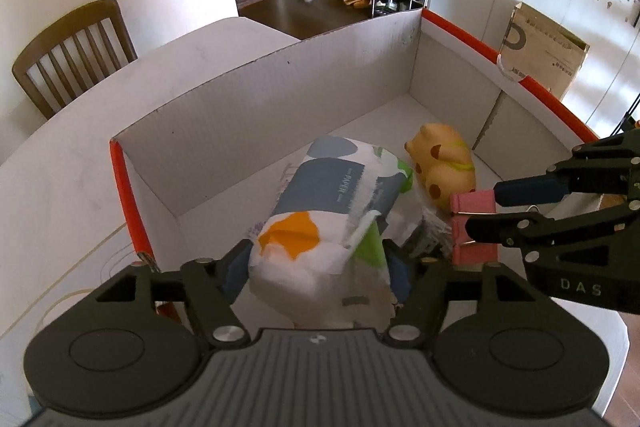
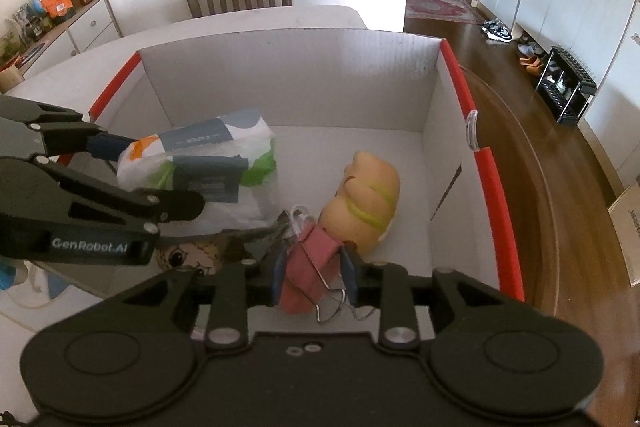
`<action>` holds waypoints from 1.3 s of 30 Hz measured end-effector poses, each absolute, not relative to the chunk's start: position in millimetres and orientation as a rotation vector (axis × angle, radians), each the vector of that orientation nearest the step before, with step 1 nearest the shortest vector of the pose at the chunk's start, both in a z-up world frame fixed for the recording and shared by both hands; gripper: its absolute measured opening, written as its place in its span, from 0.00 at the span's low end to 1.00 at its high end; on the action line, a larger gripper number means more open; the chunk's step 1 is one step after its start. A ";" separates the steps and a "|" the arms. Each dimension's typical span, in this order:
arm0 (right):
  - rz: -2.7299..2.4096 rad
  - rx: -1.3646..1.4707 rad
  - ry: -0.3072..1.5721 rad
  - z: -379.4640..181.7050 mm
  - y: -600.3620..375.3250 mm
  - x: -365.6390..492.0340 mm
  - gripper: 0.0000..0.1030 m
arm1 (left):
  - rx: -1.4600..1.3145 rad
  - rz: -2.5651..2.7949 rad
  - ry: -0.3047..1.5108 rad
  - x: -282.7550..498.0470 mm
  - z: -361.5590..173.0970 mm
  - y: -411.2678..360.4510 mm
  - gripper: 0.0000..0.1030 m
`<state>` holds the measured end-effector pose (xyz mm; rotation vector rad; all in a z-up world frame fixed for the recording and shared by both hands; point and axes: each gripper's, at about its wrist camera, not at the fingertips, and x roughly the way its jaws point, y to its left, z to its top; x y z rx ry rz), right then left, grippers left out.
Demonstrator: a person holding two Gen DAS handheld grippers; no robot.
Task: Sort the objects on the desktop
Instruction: 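Lower into the box and open left tool on the pack while right tool releases the clip, then raise both tools out of the box and move back over the table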
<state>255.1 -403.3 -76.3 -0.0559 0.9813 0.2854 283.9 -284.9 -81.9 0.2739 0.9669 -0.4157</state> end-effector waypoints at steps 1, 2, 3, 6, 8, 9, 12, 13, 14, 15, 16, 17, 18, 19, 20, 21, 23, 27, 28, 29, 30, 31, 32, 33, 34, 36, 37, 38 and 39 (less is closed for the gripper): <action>0.281 -0.056 0.978 -75.8 -403.8 254.6 0.30 | 0.269 -0.417 0.965 283.4 -81.3 -284.3 0.68; 0.276 -0.054 0.975 -75.3 -404.9 253.5 0.32 | 0.265 -0.418 0.961 282.7 -80.4 -283.4 0.71; 0.275 -0.047 0.973 -74.7 -406.1 252.3 0.35 | 0.260 -0.417 0.958 281.6 -79.0 -282.0 0.75; 0.275 -0.037 0.959 -70.5 -408.3 248.5 0.39 | 0.239 -0.418 0.942 278.4 -74.3 -277.5 0.79; 0.275 -0.033 0.951 -67.4 -409.3 246.3 0.39 | 0.227 -0.418 0.931 276.5 -70.4 -275.0 0.79; 0.274 -0.032 0.947 -65.6 -409.6 245.3 0.39 | 0.220 -0.418 0.923 275.2 -67.9 -274.1 0.79; 0.277 -0.020 0.936 -60.3 -411.9 240.7 0.51 | 0.195 -0.424 0.904 270.6 -59.3 -270.4 0.80; 0.281 -0.015 0.930 -58.1 -412.6 238.7 0.54 | 0.186 -0.429 0.896 268.1 -56.5 -268.8 0.80; 0.285 -0.010 0.924 -55.8 -413.4 236.3 0.57 | 0.180 -0.432 0.889 265.6 -54.3 -268.0 0.81; 0.286 -0.008 0.919 -54.0 -413.7 234.4 0.59 | 0.174 -0.436 0.880 263.0 -51.5 -266.8 0.81; 0.287 -0.006 0.914 -51.5 -413.7 232.3 0.61 | 0.168 -0.440 0.873 260.4 -48.8 -265.7 0.81; 0.288 -0.003 0.907 -49.0 -414.1 229.9 0.63 | 0.162 -0.441 0.867 258.2 -46.7 -264.6 0.82; 0.291 0.001 0.901 -46.5 -414.3 227.6 0.63 | 0.153 -0.441 0.859 255.9 -44.4 -262.8 0.82; 0.294 0.004 0.898 -44.0 -413.5 226.1 0.64 | 0.145 -0.444 0.853 254.0 -42.3 -261.2 0.84; 0.298 0.009 0.892 -41.6 -413.5 223.9 0.67 | 0.135 -0.452 0.849 252.1 -40.3 -259.1 0.87; 0.300 0.012 0.887 -38.8 -413.0 222.7 0.67 | 0.128 -0.458 0.844 250.3 -38.7 -257.4 0.91; 0.302 0.016 0.877 -34.8 -412.3 218.6 0.68 | 0.121 -0.466 0.833 245.6 -35.5 -254.3 0.96; 0.295 0.034 0.847 -27.3 -412.5 210.3 0.74 | 0.109 -0.479 0.811 237.1 -29.2 -248.0 0.96; 0.289 0.036 0.837 -25.4 -412.2 208.2 0.75 | 0.104 -0.483 0.807 234.8 -27.9 -246.0 0.96; 0.285 0.041 0.829 -23.5 -411.9 206.1 0.76 | 0.098 -0.487 0.802 232.5 -26.3 -243.2 0.98; 0.279 0.045 0.824 -22.8 -411.5 204.6 0.77 | 0.092 -0.488 0.796 230.6 -25.1 -240.6 1.00; 0.275 0.048 0.817 -21.0 -410.7 202.5 0.77 | 0.088 -0.488 0.791 228.6 -23.8 -238.3 1.00; 0.273 0.051 0.811 -19.7 -409.8 200.9 0.78 | 0.084 -0.488 0.788 226.5 -22.9 -235.0 1.00; 0.272 0.055 0.805 -18.3 -408.5 199.2 0.78 | 0.080 -0.487 0.783 223.9 -21.4 -231.7 1.00; 0.272 0.057 0.799 -16.5 -406.7 196.9 0.78 | 0.078 -0.487 0.778 221.1 -19.8 -228.2 1.00; 0.267 0.059 0.793 -14.0 -404.5 193.5 0.79 | 0.075 -0.488 0.770 215.4 -16.4 -221.0 1.00; 0.264 0.060 0.789 -12.9 -402.0 191.8 0.79 | 0.072 -0.489 0.766 212.8 -14.5 -217.0 1.00; 0.262 0.059 0.785 -11.6 -398.9 189.5 0.79 | 0.069 -0.490 0.761 209.7 -12.7 -213.0 1.00; 0.261 0.060 0.781 -10.3 -396.0 187.8 0.79 | 0.066 -0.489 0.756 206.5 -10.7 -208.7 1.00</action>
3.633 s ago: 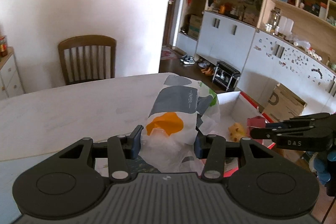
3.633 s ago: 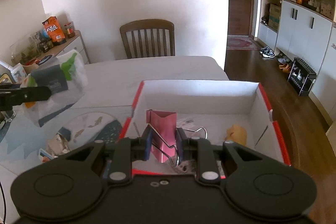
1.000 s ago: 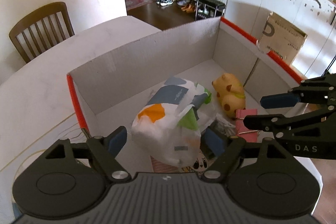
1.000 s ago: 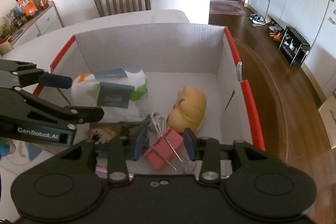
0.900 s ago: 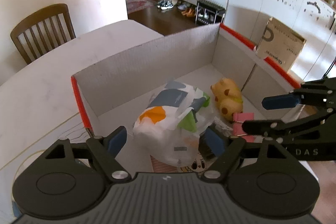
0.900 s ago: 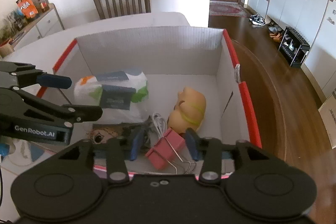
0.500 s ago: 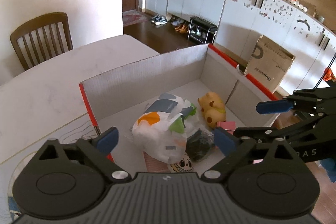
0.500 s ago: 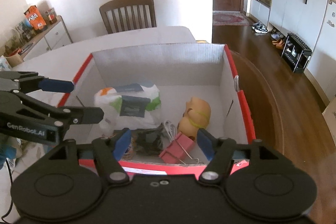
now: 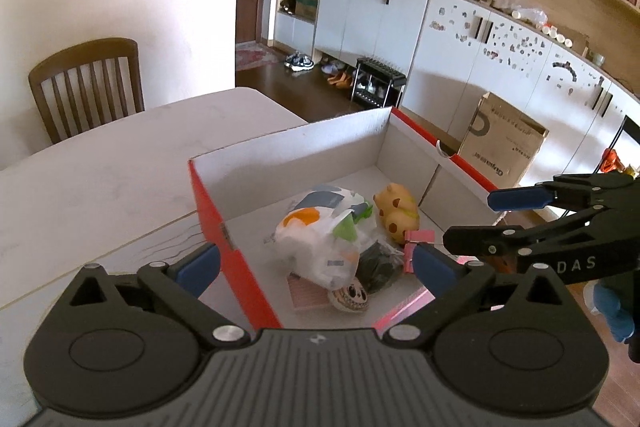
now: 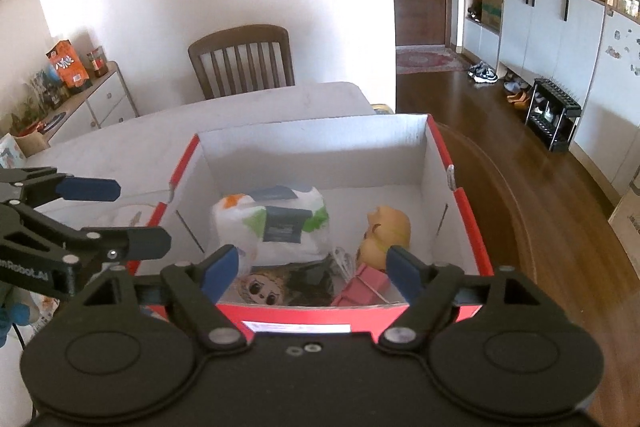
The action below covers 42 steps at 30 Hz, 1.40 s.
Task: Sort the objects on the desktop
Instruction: 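Raise both tools out of the box and move back over the table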
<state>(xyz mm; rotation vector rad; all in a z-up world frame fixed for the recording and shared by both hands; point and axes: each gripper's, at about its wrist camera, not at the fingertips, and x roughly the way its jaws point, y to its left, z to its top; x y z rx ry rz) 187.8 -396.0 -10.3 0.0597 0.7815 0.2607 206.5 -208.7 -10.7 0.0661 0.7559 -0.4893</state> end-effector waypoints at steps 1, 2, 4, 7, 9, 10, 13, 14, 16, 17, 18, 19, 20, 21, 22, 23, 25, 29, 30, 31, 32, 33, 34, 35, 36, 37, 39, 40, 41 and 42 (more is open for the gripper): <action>0.261 0.064 0.778 -8.9 -392.8 185.8 0.79 | 0.064 -0.490 0.751 203.6 -8.3 -204.5 1.00; 0.261 0.066 0.776 -8.3 -389.3 183.9 0.79 | 0.061 -0.491 0.745 199.8 -6.1 -199.6 1.00; 0.261 0.070 0.771 -6.6 -381.4 180.1 0.79 | 0.053 -0.494 0.737 193.7 -1.9 -190.8 1.00; 0.264 0.073 0.767 -3.3 -370.7 174.3 0.79 | 0.034 -0.491 0.723 184.5 4.2 -175.6 1.00; 0.268 0.071 0.764 -1.2 -362.0 170.6 0.79 | 0.029 -0.493 0.712 177.4 7.4 -166.8 1.00; 0.271 0.071 0.762 0.1 -357.3 168.4 0.79 | 0.030 -0.496 0.707 173.8 8.6 -162.6 1.00; 0.281 0.071 0.755 3.9 -343.9 161.8 0.79 | 0.039 -0.494 0.694 163.9 10.8 -150.7 1.00; 0.286 0.070 0.753 5.0 -339.2 159.6 0.79 | 0.040 -0.494 0.690 160.6 11.2 -146.4 1.00; 0.293 0.071 0.749 7.2 -330.5 155.1 0.79 | 0.042 -0.491 0.686 154.4 11.0 -137.5 1.00; 0.299 0.071 0.748 8.1 -325.6 153.0 0.79 | 0.044 -0.488 0.684 151.8 10.8 -132.8 1.00; 0.303 0.069 0.746 8.9 -320.9 151.2 0.79 | 0.045 -0.484 0.683 148.9 10.3 -127.9 1.00; 0.306 0.067 0.745 9.3 -316.7 149.4 0.79 | 0.046 -0.478 0.682 146.6 9.7 -123.4 1.00; 0.309 0.065 0.744 9.6 -311.4 147.5 0.79 | 0.045 -0.472 0.680 144.0 9.1 -117.9 1.00; 0.311 0.064 0.744 10.0 -308.1 146.4 0.79 | 0.042 -0.469 0.679 142.1 8.7 -113.3 1.00; 0.312 0.062 0.745 10.0 -303.4 144.7 0.79 | 0.037 -0.466 0.679 140.3 8.2 -108.1 1.00; 0.311 0.061 0.745 10.1 -300.1 142.9 0.79 | 0.032 -0.464 0.680 138.5 7.8 -103.7 1.00; 0.312 0.058 0.746 9.7 -291.6 139.5 0.79 | 0.027 -0.460 0.680 133.9 6.2 -93.6 1.00; 0.316 0.052 0.748 9.1 -275.1 133.5 0.79 | 0.022 -0.446 0.686 125.2 0.6 -73.4 1.00; 0.317 0.051 0.748 8.7 -270.9 132.5 0.79 | 0.019 -0.441 0.690 123.1 -1.5 -67.4 1.00; 0.319 0.049 0.749 8.3 -266.6 131.7 0.79 | 0.015 -0.437 0.692 120.3 -3.2 -62.1 1.00; 0.322 0.046 0.751 7.7 -261.5 130.8 0.79 | 0.012 -0.429 0.695 118.4 -4.6 -56.3 1.00; 0.325 0.042 0.754 7.0 -256.7 130.6 0.79 | 0.011 -0.421 0.696 116.7 -6.0 -51.4 1.00; 0.329 0.038 0.756 6.2 -250.6 130.2 0.79 | 0.010 -0.410 0.692 114.6 -7.5 -45.7 1.00; 0.333 0.035 0.758 5.7 -244.9 129.5 0.79 | 0.010 -0.396 0.686 112.1 -9.1 -39.9 1.00; 0.338 0.031 0.761 5.0 -238.7 129.2 0.79 | 0.012 -0.385 0.683 110.0 -10.5 -35.8 1.00; 0.344 0.027 0.762 4.5 -232.6 129.1 0.79 | 0.012 -0.374 0.681 108.2 -12.3 -30.7 1.00; 0.355 0.017 0.766 3.6 -221.4 130.2 0.79 | 0.006 -0.363 0.685 105.4 -16.5 -21.1 1.00; 0.364 0.011 0.768 2.9 -215.0 130.5 0.79 | 0.003 -0.356 0.689 104.7 -19.4 -16.1 1.00; 0.374 0.002 0.770 2.1 -208.0 131.3 0.79 | 0.000 -0.347 0.692 103.5 -22.1 -11.7 1.00; 0.382 -0.007 0.773 1.1 -201.1 132.5 0.79 | 0.000 -0.338 0.696 102.0 -24.9 -7.4 1.00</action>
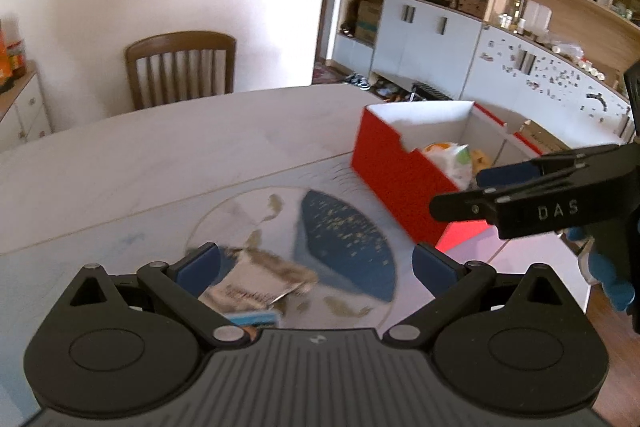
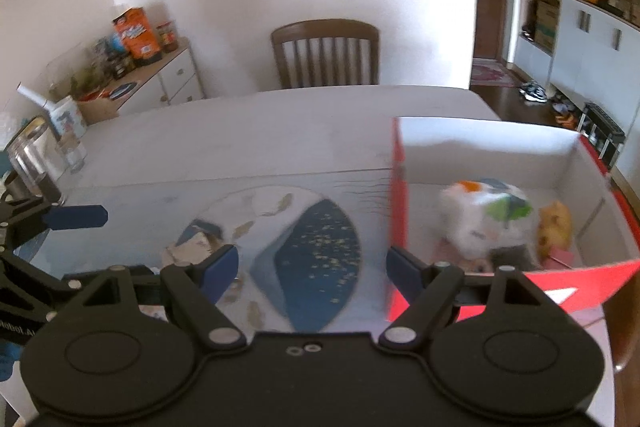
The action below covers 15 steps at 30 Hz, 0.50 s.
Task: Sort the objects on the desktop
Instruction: 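Raise both tools out of the box and move back over the table, then grasp the orange-printed snack packet with left tool while right tool grasps the silver ZHOUSHI bag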
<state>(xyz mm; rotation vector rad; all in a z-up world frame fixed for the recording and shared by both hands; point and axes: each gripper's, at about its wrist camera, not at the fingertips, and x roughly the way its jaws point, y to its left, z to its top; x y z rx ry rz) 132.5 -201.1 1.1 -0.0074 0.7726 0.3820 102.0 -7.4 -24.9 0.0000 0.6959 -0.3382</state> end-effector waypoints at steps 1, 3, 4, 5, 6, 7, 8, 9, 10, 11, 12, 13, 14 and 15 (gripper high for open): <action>0.390 -0.015 0.775 0.0 -194.8 134.0 0.79 | 0.002 -0.330 0.700 100.6 -27.9 -3.6 1.00; 0.407 -0.025 0.780 -1.7 -182.4 136.5 0.79 | 0.008 -0.315 0.707 98.1 -34.3 2.0 1.00; 0.416 -0.032 0.783 -3.2 -175.8 138.4 0.79 | 0.011 -0.310 0.708 96.6 -36.9 4.7 1.00; 0.424 -0.036 0.786 -4.3 -170.5 139.9 0.79 | 0.012 -0.305 0.712 95.4 -39.7 7.7 1.00; 0.432 -0.039 0.791 -5.7 -165.3 141.6 0.79 | 0.011 -0.300 0.716 94.5 -42.9 10.7 1.00; 0.440 -0.044 0.797 -7.6 -159.9 143.7 0.79 | 0.009 -0.296 0.720 94.3 -45.6 13.2 1.00; 0.447 -0.050 0.801 -9.3 -155.4 145.8 0.79 | 0.006 -0.290 0.723 93.2 -48.1 16.2 1.00; 0.453 -0.055 0.805 -10.8 -151.6 146.5 0.79 | 0.000 -0.282 0.726 93.0 -50.9 19.4 1.00; 0.460 -0.060 0.810 -12.6 -146.7 148.5 0.79 | -0.003 -0.278 0.728 93.5 -53.2 21.4 1.00; 0.466 -0.063 0.815 -13.9 -143.1 149.8 0.79 | -0.006 -0.272 0.731 93.7 -55.9 23.4 1.00; 0.473 -0.067 0.819 -15.1 -139.2 151.2 0.79 | -0.008 -0.265 0.734 93.8 -58.9 26.0 1.00; 0.482 -0.073 0.822 -16.5 -134.9 152.8 0.79 | -0.010 -0.260 0.736 93.4 -61.8 29.2 1.00; 0.488 -0.080 0.824 -17.7 -131.2 153.7 0.79 | -0.013 -0.254 0.739 93.6 -64.6 32.0 1.00; 0.494 -0.087 0.827 -18.9 -127.7 154.8 0.79 | -0.015 -0.247 0.743 93.8 -68.2 34.5 1.00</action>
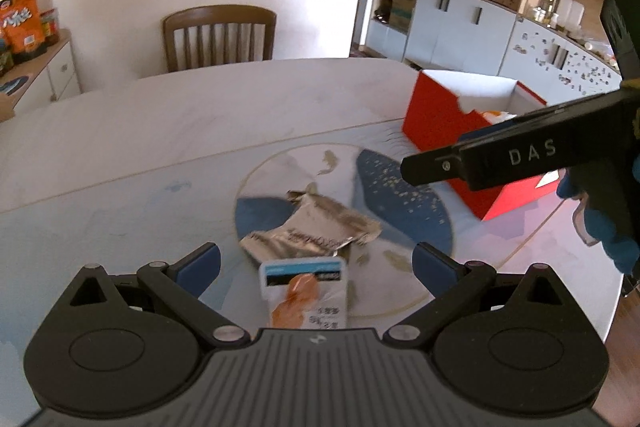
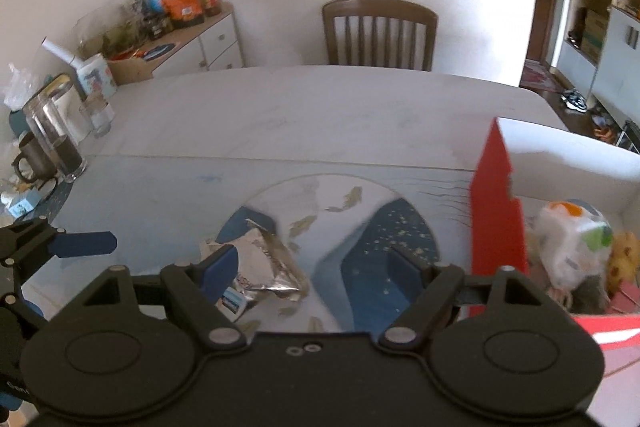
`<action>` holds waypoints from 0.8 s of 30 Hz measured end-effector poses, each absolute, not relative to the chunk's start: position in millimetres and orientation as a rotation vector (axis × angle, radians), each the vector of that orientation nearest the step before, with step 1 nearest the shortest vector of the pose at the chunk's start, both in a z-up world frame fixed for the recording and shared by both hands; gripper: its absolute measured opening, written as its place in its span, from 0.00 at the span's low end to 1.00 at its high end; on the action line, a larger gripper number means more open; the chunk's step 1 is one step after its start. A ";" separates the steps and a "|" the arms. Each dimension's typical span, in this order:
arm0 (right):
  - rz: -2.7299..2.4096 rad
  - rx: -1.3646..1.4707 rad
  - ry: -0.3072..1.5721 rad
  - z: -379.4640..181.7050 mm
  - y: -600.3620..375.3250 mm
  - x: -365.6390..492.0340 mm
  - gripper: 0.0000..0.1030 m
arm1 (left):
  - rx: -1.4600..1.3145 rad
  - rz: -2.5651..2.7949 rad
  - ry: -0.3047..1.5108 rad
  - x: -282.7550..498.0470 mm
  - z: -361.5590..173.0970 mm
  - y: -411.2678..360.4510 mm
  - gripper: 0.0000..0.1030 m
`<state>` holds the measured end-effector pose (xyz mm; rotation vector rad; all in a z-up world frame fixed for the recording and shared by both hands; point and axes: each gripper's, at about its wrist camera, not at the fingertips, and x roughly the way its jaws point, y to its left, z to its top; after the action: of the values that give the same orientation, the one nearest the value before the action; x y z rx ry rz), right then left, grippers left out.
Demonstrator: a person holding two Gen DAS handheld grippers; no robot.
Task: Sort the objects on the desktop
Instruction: 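Grasp the orange-printed snack packet with left tool while right tool grasps the silver ZHOUSHI bag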
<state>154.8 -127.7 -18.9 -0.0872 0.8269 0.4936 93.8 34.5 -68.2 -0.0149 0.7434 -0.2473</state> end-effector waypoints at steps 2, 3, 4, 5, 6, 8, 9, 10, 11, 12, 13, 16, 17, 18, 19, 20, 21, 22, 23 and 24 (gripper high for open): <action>0.506 -0.100 0.834 -21.6 -120.5 157.9 0.79 | -0.021 -0.236 0.756 95.1 -74.7 38.0 1.00; 0.511 -0.107 0.837 -22.8 -117.5 159.2 0.79 | -0.022 -0.233 0.762 95.9 -77.7 39.0 1.00; 0.516 -0.113 0.841 -24.4 -113.8 160.7 0.79 | -0.022 -0.230 0.771 96.7 -81.7 39.6 1.00; 0.521 -0.118 0.845 -25.3 -111.3 162.3 0.79 | -0.022 -0.226 0.779 97.4 -85.6 39.8 1.00; 0.526 -0.124 0.849 -26.9 -108.4 164.0 0.79 | -0.024 -0.222 0.786 98.2 -89.0 40.2 1.00; 0.534 -0.134 0.857 -30.9 -102.4 167.0 0.79 | -0.032 -0.223 0.799 99.8 -94.3 39.6 1.00; 0.538 -0.138 0.862 -33.1 -99.3 168.7 0.79 | -0.033 -0.225 0.806 100.9 -97.8 38.9 1.00; 0.542 -0.142 0.868 -35.1 -97.1 170.2 0.79 | -0.029 -0.224 0.809 101.7 -100.7 37.7 1.00; 0.547 -0.148 0.874 -38.1 -93.8 172.0 0.79 | -0.025 -0.223 0.810 102.0 -103.4 36.6 1.00; 0.550 -0.152 0.880 -40.5 -91.6 174.0 0.79 | -0.023 -0.224 0.813 102.7 -106.4 35.7 1.00; 0.554 -0.157 0.888 -43.7 -88.6 176.0 0.79 | -0.023 -0.226 0.819 103.6 -109.7 34.8 1.00; 0.566 -0.174 0.914 -52.5 -80.4 180.8 0.79 | -0.026 -0.229 0.837 106.3 -118.7 33.8 1.00; 0.571 -0.180 0.922 -55.4 -77.8 182.2 0.79 | -0.025 -0.226 0.841 107.4 -121.6 33.6 1.00; 0.578 -0.185 0.929 -58.5 -74.7 183.6 0.79 | -0.025 -0.223 0.846 108.7 -124.7 33.8 1.00; 0.583 -0.191 0.934 -60.8 -71.9 184.5 0.79 | -0.027 -0.221 0.849 109.6 -126.7 34.2 1.00; 0.589 -0.197 0.938 -63.3 -69.4 186.0 0.79 | -0.031 -0.219 0.853 111.0 -129.6 34.9 1.00; 0.593 -0.200 0.943 -65.7 -67.2 187.3 0.79 | -0.032 -0.219 0.858 112.1 -132.2 35.3 1.00; 0.596 -0.204 0.949 -68.3 -64.7 188.8 0.79 | -0.031 -0.217 0.861 113.1 -134.0 35.4 1.00; 0.598 -0.209 0.956 -71.3 -62.4 190.4 0.79 | -0.030 -0.215 0.865 113.8 -136.2 35.4 0.99; 0.600 -0.214 0.962 -73.9 -60.4 191.5 0.79 | -0.031 -0.215 0.869 114.4 -137.9 35.1 0.99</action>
<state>191.5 -60.4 -73.9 -0.2142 0.9620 0.5997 114.4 35.1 -137.9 -0.0308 0.8688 -0.2152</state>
